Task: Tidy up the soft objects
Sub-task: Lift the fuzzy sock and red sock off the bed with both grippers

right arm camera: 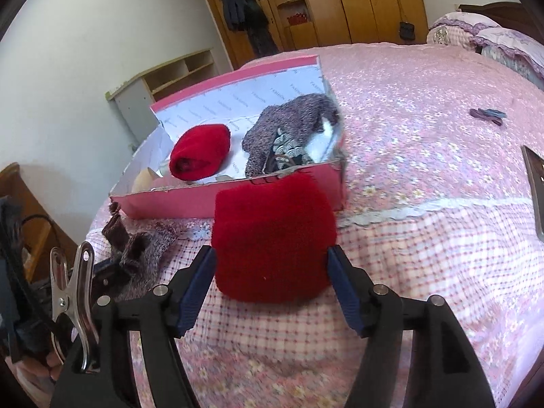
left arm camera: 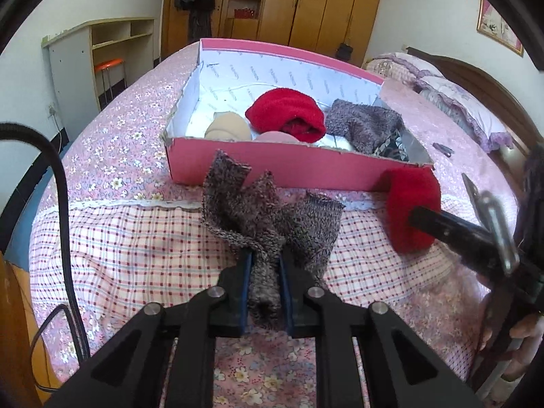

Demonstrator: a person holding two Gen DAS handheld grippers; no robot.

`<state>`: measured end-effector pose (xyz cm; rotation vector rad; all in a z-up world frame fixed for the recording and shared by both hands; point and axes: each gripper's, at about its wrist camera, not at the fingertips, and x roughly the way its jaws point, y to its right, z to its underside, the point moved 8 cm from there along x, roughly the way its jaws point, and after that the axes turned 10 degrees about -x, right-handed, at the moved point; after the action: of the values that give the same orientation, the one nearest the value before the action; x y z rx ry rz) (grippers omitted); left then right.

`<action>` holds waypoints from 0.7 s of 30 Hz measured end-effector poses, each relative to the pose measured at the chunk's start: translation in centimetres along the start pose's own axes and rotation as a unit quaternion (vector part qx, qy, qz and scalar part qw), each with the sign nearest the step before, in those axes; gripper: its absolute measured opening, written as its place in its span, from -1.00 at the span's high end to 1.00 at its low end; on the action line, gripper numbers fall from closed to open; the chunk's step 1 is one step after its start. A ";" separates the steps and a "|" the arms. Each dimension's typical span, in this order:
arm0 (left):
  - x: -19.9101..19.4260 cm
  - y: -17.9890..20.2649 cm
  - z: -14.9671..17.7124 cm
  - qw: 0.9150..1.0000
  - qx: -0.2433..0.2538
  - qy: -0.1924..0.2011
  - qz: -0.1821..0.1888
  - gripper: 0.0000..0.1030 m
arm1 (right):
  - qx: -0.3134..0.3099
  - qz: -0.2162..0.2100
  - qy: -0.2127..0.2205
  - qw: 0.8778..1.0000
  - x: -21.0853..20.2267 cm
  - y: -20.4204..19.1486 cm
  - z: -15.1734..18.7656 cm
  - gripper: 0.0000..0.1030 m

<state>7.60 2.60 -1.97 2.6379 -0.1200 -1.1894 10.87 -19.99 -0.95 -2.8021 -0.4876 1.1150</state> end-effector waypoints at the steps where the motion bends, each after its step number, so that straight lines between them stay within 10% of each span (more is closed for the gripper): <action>1: 0.1 -0.1 0.1 1.000 -0.001 -0.001 0.002 0.70 | -0.002 0.008 -0.004 1.000 0.3 -0.1 0.0 -0.34; 21: 1.2 -0.1 0.4 1.000 -0.014 -0.008 0.013 0.48 | 0.038 0.003 0.001 0.999 1.1 0.6 1.3 -0.07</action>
<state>8.13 2.45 -3.16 2.5961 -0.1388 -1.1957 10.91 -20.22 -2.74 -2.7405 -0.4268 1.1085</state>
